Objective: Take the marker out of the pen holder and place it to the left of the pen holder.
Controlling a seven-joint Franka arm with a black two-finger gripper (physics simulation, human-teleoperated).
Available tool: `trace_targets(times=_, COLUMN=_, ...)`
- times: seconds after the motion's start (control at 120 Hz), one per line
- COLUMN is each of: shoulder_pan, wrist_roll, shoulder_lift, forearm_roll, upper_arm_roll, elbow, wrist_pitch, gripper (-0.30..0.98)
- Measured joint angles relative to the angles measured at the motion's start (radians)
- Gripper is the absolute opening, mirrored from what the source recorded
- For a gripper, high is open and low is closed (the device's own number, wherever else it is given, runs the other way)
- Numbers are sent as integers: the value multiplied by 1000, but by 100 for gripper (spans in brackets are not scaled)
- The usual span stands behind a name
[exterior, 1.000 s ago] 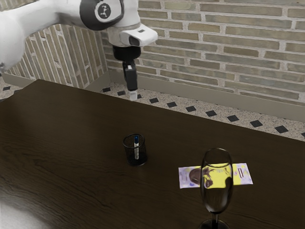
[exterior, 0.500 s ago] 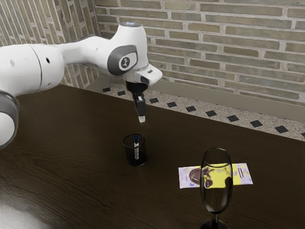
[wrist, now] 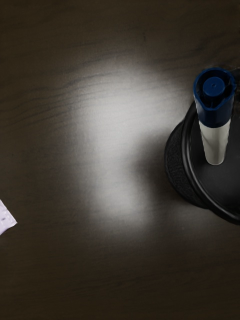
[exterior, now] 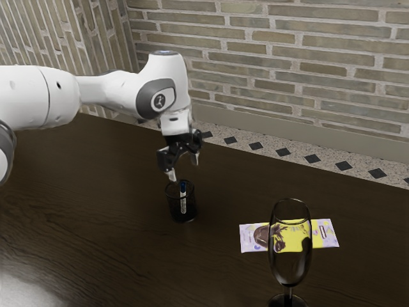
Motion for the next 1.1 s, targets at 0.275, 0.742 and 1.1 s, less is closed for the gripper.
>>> trace_targets(times=0.275, shoulder_pan=80, wrist_roll=421, shoulder_lift=29, forearm_roll=-336, upper_arm_roll=0, elbow=-31, wrist_pitch=-45, gripper=51)
trace_targets(times=0.742, shoulder_pan=118, wrist_roll=820, shoulder_lift=69, forearm_roll=-421, upper_arm_roll=7, elbow=-42, wrist_pitch=-69, gripper=16)
trace_targets(times=1.1, shoulder_pan=119, wrist_roll=910, shoulder_lift=14, forearm_roll=-417, upper_arm_roll=49, elbow=-40, wrist_pitch=-66, gripper=-4)
